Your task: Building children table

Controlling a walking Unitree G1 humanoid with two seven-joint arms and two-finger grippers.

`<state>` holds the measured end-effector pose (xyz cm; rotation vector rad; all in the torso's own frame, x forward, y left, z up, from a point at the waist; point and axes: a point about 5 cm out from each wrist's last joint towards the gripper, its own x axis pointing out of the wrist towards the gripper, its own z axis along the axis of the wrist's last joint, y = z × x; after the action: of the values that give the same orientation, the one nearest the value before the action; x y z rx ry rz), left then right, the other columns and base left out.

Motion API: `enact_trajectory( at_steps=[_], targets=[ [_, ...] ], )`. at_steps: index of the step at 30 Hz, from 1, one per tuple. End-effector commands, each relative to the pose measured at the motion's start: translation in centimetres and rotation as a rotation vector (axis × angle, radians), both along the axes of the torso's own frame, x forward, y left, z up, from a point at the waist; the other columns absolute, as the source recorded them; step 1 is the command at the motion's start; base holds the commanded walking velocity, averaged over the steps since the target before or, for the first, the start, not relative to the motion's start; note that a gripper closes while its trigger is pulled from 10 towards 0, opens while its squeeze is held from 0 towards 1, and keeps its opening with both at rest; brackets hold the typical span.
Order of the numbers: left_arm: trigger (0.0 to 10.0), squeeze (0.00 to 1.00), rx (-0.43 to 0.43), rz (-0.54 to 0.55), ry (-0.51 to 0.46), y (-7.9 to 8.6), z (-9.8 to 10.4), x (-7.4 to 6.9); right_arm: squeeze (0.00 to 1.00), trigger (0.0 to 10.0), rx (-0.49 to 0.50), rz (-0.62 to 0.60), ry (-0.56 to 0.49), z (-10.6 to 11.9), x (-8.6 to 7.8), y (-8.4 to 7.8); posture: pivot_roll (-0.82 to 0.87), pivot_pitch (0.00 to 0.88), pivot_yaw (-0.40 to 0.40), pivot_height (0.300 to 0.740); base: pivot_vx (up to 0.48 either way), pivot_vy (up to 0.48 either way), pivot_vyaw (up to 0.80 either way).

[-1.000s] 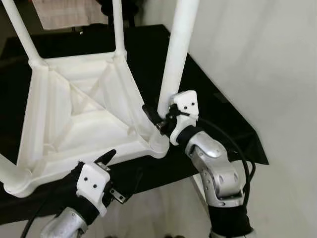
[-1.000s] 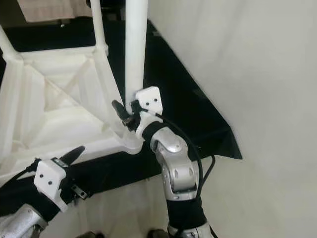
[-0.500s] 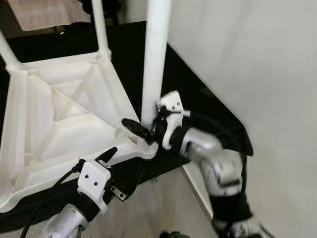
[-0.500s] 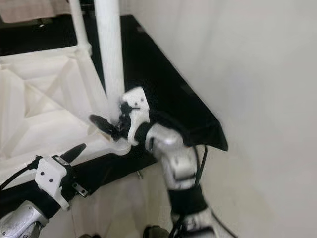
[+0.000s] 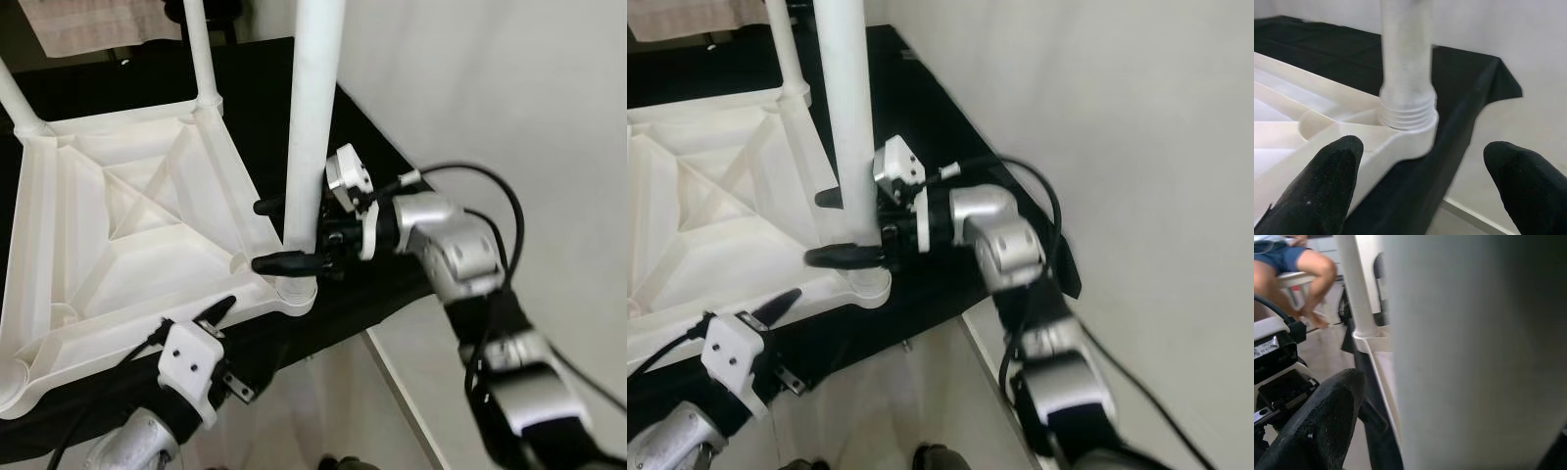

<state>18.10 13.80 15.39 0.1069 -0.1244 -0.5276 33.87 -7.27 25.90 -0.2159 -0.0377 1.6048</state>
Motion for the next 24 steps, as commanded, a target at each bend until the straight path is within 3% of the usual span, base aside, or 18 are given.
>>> enact_trajectory(
  at_steps=[1, 9, 10, 14, 16, 17, 18, 19, 20, 21, 22, 23, 24],
  targets=[
    [10.0, 0.00, 0.003, -0.042, 0.015, -0.4, 0.1, -0.4, 0.00, 0.0, -0.028, 0.035, 0.034, -0.5, 0.3, 0.1, -0.07, 0.189, -0.089, 0.740, 0.000, 0.000, 0.00],
    [10.0, 0.00, -0.002, -0.053, 0.022, -0.4, 0.2, -0.5, 0.00, 0.0, -0.036, 0.029, 0.062, -1.3, 0.8, -0.3, -0.07, 0.196, -0.085, 0.740, 0.000, 0.000, 0.00],
    [10.0, 0.00, -0.002, -0.050, 0.022, -0.3, 0.2, -0.5, 0.00, 0.0, -0.038, -0.037, 0.075, -2.2, 0.9, -1.2, -0.08, 0.203, -0.083, 0.740, 0.000, 0.000, 0.00],
    [10.0, 0.00, -0.003, -0.046, 0.021, -0.3, 0.2, -0.4, 0.00, 0.0, -0.038, -0.081, 0.078, -2.7, 1.0, -1.7, -0.08, 0.203, -0.082, 0.740, 0.000, 0.000, 0.00],
    [10.0, 0.00, -0.003, -0.038, 0.019, 0.0, 0.2, -0.3, 0.00, 0.0, 0.023, -0.293, 0.156, -4.1, 0.7, -2.3, -0.10, 0.206, -0.083, 0.740, 0.000, 0.000, 0.00],
    [10.0, 0.00, -0.003, -0.038, 0.019, 0.0, 0.2, -0.3, 0.00, 0.0, 0.023, -0.293, 0.156, -4.1, 0.7, -2.3, -0.10, 0.206, -0.083, 0.740, 0.000, 0.000, 0.00],
    [10.0, 0.00, -0.003, -0.036, 0.019, 0.2, 0.2, -0.3, 0.00, 0.0, 0.050, -0.386, 0.206, -4.9, 0.2, -2.4, -0.10, 0.206, -0.082, 0.740, 0.000, 0.000, 0.00],
    [10.0, 0.00, -0.001, -0.034, 0.018, 0.3, 0.2, -0.2, 0.00, 0.0, 0.045, -0.748, 0.186, -6.5, 0.1, -2.1, -0.10, 0.205, -0.080, 0.740, 0.000, 0.000, 0.00],
    [10.0, 0.00, 0.000, -0.034, 0.019, 0.4, 0.2, -0.2, 0.00, 0.0, 0.040, -1.014, 0.158, -7.4, 0.0, -2.4, -0.10, 0.205, -0.080, 0.740, 0.000, 0.000, 0.00],
    [10.0, 0.00, 0.001, -0.033, 0.018, 0.5, 0.3, -0.1, 0.00, 0.0, 0.045, -1.106, 0.213, -8.5, -1.5, -1.9, -0.10, 0.207, -0.068, 0.740, 0.000, 0.000, 0.00],
    [10.0, 0.00, 0.001, -0.033, 0.018, 0.5, 0.3, -0.1, 0.00, 0.0, 0.045, -1.106, 0.213, -8.5, -1.5, -1.9, -0.10, 0.207, -0.068, 0.740, 0.000, 0.000, 0.00],
    [10.0, 0.00, 0.002, -0.032, 0.018, 0.5, 0.3, 0.0, 0.00, 0.0, 0.052, -1.136, 0.227, -8.8, -2.6, -1.6, -0.10, 0.208, -0.065, 0.740, 0.000, 0.000, 0.00],
    [10.0, 0.00, 0.003, -0.032, 0.019, 0.6, 0.2, 0.1, 0.00, 0.0, 0.067, -1.087, 0.255, -8.9, -3.3, -0.9, -0.11, 0.197, -0.056, 0.740, 0.000, 0.000, 0.00]
  ],
)
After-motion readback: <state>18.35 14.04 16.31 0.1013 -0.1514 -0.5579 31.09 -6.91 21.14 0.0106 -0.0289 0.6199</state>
